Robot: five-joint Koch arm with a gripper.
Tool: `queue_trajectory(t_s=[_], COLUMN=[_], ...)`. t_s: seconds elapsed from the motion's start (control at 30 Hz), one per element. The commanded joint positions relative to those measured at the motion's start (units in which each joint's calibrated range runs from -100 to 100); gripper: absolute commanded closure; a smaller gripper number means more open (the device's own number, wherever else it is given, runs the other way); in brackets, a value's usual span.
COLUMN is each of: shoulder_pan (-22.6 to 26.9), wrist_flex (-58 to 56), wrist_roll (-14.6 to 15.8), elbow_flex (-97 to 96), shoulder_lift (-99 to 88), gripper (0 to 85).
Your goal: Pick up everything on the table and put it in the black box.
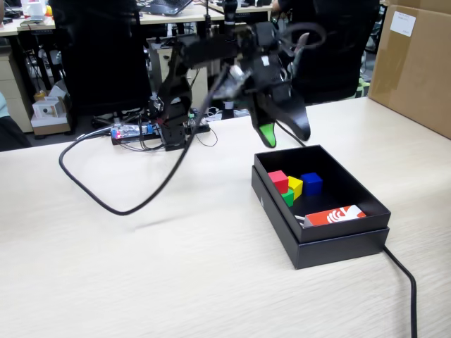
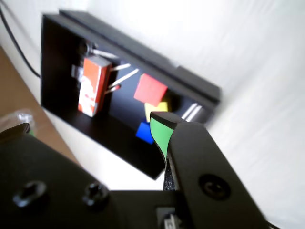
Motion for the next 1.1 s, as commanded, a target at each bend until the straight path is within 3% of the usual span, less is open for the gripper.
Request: queue_trajectory(t_s=[0.0, 0.27, 0.5, 0.9, 1.07], shoulder_pan=[-2.44, -10.21, -11.58, -12.65, -13.38], wrist_flex=[0.46, 13.50, 27.07, 54.37, 67.50], wrist_roll=[-1.12, -3.42, -4.20, -4.30, -6.15], elbow_flex=[-3.48, -37.57, -74.20, -109.19, -121.70], shoulder_lift=[-18.06, -54.89, -79.56, -86.21, -86.21], gripper=[36.6, 37.8, 33.8, 32.7, 32.7])
